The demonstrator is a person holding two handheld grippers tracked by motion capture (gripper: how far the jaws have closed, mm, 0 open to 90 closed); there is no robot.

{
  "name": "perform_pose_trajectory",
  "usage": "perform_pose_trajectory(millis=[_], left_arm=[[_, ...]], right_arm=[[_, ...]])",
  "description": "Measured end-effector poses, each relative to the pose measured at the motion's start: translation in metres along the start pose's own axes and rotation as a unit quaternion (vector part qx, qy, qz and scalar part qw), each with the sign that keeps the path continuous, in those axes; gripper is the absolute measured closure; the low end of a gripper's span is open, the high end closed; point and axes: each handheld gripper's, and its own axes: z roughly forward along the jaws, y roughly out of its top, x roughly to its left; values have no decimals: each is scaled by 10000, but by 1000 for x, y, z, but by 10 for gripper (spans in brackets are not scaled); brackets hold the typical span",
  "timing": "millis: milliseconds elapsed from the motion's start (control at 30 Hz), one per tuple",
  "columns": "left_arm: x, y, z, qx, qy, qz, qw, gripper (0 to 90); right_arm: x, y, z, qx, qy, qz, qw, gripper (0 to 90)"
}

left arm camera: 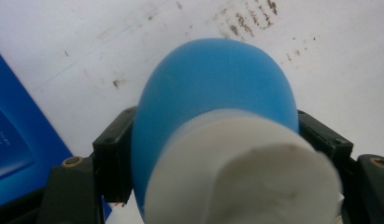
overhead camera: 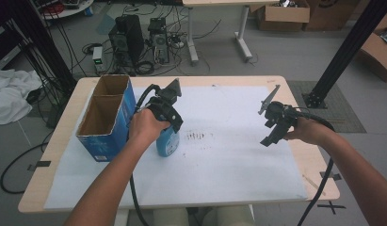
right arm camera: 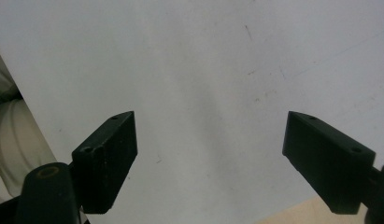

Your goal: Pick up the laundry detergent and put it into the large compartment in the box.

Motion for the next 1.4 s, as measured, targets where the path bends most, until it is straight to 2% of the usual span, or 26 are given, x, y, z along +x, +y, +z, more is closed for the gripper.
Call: perform_pose_trajectory(millis=[1033, 1400], left_arm=[[0, 0, 0, -51, 100, -42, 9999, 362], [-2, -1, -2, -94, 138, 53, 9998, 371]], right_arm=[[0, 0, 2, -1, 12, -17, 10000, 180], [-1, -1, 1, 0, 21, -4, 10000, 182]])
